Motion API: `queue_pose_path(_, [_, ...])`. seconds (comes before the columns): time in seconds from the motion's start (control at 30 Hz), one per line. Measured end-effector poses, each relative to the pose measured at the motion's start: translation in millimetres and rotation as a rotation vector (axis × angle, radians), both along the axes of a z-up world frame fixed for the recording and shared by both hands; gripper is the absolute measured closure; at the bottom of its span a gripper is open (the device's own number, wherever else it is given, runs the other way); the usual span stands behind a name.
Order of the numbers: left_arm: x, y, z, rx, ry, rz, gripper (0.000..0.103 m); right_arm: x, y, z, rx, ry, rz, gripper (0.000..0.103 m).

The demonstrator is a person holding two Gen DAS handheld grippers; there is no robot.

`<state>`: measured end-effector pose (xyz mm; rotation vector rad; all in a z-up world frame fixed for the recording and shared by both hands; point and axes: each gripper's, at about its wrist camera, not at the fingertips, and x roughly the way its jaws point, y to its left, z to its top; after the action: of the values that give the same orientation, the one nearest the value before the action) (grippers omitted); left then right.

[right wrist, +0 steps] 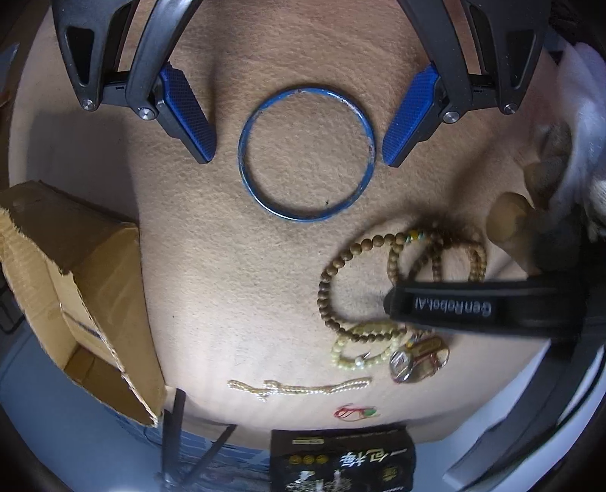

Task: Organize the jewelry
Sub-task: 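Close left tool on brown wooden beads while right tool grasps blue bangle, then lift brown beads with left tool while right tool carries bangle over box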

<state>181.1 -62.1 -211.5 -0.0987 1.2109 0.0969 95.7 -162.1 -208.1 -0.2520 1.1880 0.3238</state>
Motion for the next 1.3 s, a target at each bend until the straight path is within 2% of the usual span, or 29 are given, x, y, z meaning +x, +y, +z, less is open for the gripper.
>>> queue_pose_path(0.07, [-8.4,4.2,2.6,-0.003,-0.009,-0.009,0.045,1.8,0.0,0.1,-0.006,0.000,-0.003,0.015])
queue_pose_path(0.13, [-12.0,10.4,5.3,-0.013,-0.016,-0.016,0.058,4.4,-2.9,1.4,0.007,0.004,-0.008,0.028])
queue_pose_path(0.17, [-15.0,14.1,6.9,-0.019,-0.017,-0.018,0.063,5.8,-5.1,2.0,0.011,0.007,-0.013,0.029])
queue_pose_path(0.27, [-26.1,31.1,12.3,-0.058,-0.019,-0.025,0.070,7.4,-9.7,1.7,0.026,0.017,-0.020,0.030])
queue_pose_path(0.43, [-28.6,53.7,13.0,-0.170,0.008,-0.028,0.077,6.7,-13.0,1.5,0.020,0.014,-0.018,0.030])
queue_pose_path(0.53, [-31.5,61.3,11.4,-0.204,0.007,-0.016,0.076,5.8,-11.9,1.2,0.014,0.011,-0.017,0.030])
queue_pose_path(0.63, [-34.9,57.5,12.0,-0.180,0.001,-0.026,0.074,5.6,-10.5,1.1,0.003,0.007,-0.015,0.030])
queue_pose_path(0.7, [-41.1,51.9,12.8,-0.150,-0.003,-0.032,0.068,3.7,-11.7,2.2,0.003,0.008,-0.015,0.030])
queue_pose_path(0.73, [-43.2,49.4,12.8,-0.147,-0.004,-0.031,0.059,3.2,-12.4,2.7,0.003,0.008,-0.016,0.030])
queue_pose_path(0.77, [-44.9,46.9,12.5,-0.147,-0.007,-0.033,0.046,3.3,-12.8,2.8,0.004,0.009,-0.016,0.030])
queue_pose_path(0.83, [-50.4,38.0,11.0,-0.133,-0.026,-0.062,0.034,3.6,-13.4,2.7,0.005,0.012,-0.014,0.030])
queue_pose_path(0.93, [-54.2,27.7,9.3,-0.063,-0.047,-0.082,0.035,3.7,-14.5,3.2,0.003,0.013,-0.009,0.030])
queue_pose_path(1.0, [-54.3,29.6,9.9,-0.056,-0.052,-0.061,0.049,3.7,-15.2,3.5,0.004,0.014,-0.004,0.030])
queue_pose_path(1.07, [-51.0,35.7,11.0,-0.074,-0.054,-0.036,0.074,4.7,-15.8,3.3,0.004,0.017,0.000,0.030])
queue_pose_path(1.13, [-48.3,46.7,12.5,-0.113,-0.050,-0.013,0.092,5.2,-16.9,4.4,0.007,0.018,0.001,0.030])
queue_pose_path(1.2, [-46.9,58.4,13.6,-0.171,-0.042,0.004,0.092,4.9,-19.2,7.0,0.014,0.012,-0.002,0.030])
queue_pose_path(1.3, [-50.0,67.7,20.3,-0.186,-0.060,0.014,0.092,3.3,-24.9,15.4,0.022,-0.013,-0.015,0.030])
